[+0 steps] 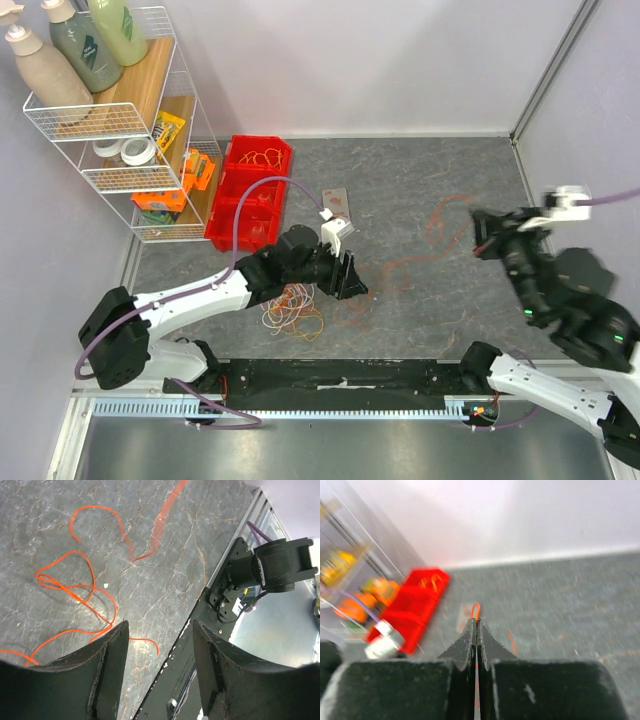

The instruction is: Untangle the cables

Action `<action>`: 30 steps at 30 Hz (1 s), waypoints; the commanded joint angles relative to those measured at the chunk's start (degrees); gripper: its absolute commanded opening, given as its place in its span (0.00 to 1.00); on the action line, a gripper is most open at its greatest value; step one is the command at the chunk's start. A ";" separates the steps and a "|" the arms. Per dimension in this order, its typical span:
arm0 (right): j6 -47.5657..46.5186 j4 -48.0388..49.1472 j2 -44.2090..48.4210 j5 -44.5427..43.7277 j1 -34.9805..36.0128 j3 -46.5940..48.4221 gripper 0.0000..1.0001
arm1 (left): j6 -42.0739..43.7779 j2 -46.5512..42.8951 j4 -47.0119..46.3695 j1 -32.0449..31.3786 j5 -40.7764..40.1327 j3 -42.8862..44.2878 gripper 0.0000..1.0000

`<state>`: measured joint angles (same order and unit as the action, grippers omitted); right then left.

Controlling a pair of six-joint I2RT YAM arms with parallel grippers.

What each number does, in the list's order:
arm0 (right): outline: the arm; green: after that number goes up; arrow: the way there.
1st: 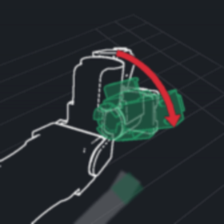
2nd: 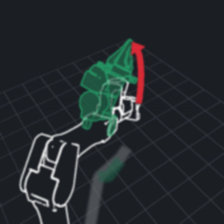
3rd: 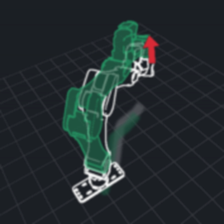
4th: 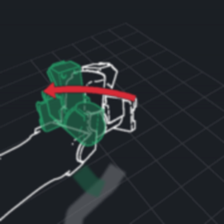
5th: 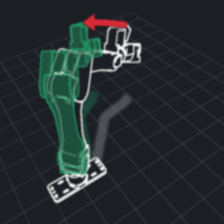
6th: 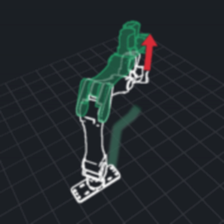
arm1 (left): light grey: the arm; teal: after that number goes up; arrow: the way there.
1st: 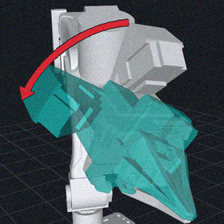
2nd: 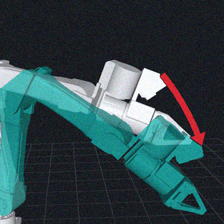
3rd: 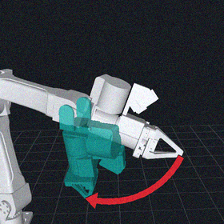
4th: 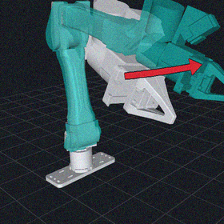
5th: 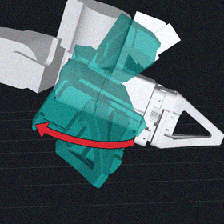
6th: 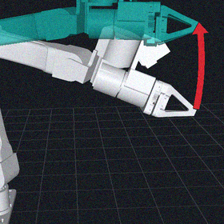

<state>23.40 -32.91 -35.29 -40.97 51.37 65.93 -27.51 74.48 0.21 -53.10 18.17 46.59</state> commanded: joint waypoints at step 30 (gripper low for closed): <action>5.43 5.04 -5.40 14.60 -0.05 21.79 0.00 | 15.11 8.93 -22.62 -9.48 3.20 24.16 0.76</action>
<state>26.63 -30.35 -39.62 -29.32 51.35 86.85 -18.20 83.11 -20.99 -60.93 27.40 66.28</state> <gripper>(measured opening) 0.007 0.754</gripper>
